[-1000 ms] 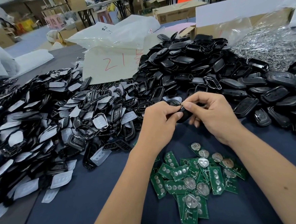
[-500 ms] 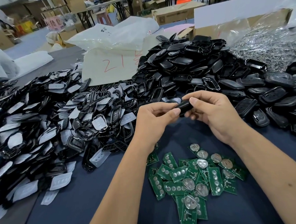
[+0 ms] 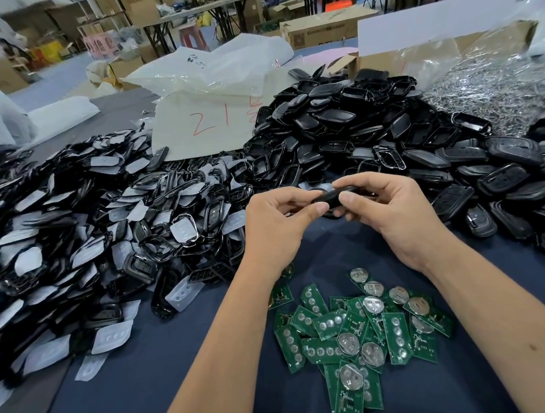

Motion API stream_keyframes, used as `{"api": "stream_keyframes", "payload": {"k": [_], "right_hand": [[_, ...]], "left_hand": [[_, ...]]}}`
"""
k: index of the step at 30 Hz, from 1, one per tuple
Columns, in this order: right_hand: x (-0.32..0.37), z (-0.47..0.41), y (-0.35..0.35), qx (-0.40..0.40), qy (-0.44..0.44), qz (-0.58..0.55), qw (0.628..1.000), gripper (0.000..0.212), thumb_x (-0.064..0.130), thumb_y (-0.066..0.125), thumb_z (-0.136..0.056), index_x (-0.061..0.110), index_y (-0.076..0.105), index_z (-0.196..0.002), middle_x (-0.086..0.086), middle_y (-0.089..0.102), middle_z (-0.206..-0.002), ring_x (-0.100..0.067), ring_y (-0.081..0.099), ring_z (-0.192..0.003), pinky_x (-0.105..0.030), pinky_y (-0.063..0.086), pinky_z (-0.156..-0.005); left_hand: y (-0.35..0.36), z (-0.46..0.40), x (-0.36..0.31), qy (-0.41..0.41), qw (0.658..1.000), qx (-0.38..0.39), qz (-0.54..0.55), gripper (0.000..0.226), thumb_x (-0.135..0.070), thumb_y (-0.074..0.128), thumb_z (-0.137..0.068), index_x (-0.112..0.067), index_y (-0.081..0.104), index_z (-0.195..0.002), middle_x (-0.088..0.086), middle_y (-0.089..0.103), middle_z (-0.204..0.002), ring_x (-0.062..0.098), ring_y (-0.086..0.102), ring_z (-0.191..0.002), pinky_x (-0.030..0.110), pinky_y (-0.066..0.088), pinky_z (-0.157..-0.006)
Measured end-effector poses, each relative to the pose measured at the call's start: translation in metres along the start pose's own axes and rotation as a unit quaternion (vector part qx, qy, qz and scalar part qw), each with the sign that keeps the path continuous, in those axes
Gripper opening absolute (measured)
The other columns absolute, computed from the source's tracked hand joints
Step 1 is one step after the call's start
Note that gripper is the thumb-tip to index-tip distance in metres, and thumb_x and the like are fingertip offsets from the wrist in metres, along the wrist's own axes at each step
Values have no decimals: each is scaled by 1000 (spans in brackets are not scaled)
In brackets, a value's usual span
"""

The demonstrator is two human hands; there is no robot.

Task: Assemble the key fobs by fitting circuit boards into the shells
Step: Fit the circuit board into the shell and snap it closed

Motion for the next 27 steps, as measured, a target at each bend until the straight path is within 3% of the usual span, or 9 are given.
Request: {"api": "stream_keyframes", "payload": {"k": [6, 11, 14, 19, 24, 27], "right_hand": [[0, -1, 0, 0, -15, 20, 1000, 22, -2, 75, -89, 13, 79, -105, -15, 76, -80, -21, 69, -75, -24, 57, -75], [2, -1, 0, 12, -30, 58, 998, 21, -6, 77, -87, 11, 78, -100, -9, 76, -81, -19, 72, -76, -23, 56, -75], [2, 0, 4, 22, -67, 139, 988, 25, -7, 79, -85, 16, 78, -96, 0, 73, -91, -20, 73, -85, -30, 57, -79], [2, 1, 9, 31, -83, 200, 976, 25, 2, 87, -81, 18, 80, -98, -3, 70, -98, -22, 71, -95, -48, 59, -90], [4, 2, 7, 23, -55, 169, 984, 16, 10, 85, -85, 17, 79, -98, -2, 77, -93, -26, 74, -86, -55, 59, -84], [4, 2, 8, 18, -63, 150, 987, 15, 5, 85, -83, 11, 78, -95, -7, 75, -89, -33, 73, -85, -59, 57, -82]], "left_hand": [[-2, 0, -2, -8, 1000, 10, 2, 19, 0, 85, -80, -17, 80, -87, 6, 79, -86, 30, 75, -88, 39, 62, -86], [-6, 0, -3, -4, 999, 21, -50, 17, -1, 84, -81, -14, 81, -90, 0, 78, -86, 12, 73, -82, 30, 60, -80], [-4, 2, -5, 31, 989, 19, -143, 19, -5, 88, -78, -17, 81, -91, -7, 76, -89, 4, 72, -83, 25, 59, -80], [1, 6, -10, 138, 968, 28, -206, 34, -3, 88, -72, -21, 67, -93, -12, 71, -84, 8, 70, -84, 29, 60, -77], [2, 5, -7, 106, 981, 15, -163, 44, -2, 89, -70, -24, 58, -89, -7, 71, -75, 8, 70, -71, 17, 54, -65], [2, 4, -6, 100, 983, 18, -153, 45, 1, 88, -68, -23, 55, -85, -6, 70, -76, 12, 69, -69, 21, 57, -63]]}}
Point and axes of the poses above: each hand's wrist, its own z-axis away from the middle knuckle, its own y-axis out of the palm, x = y × z, the point moved 2 cm from there along -z, towards the middle knuckle
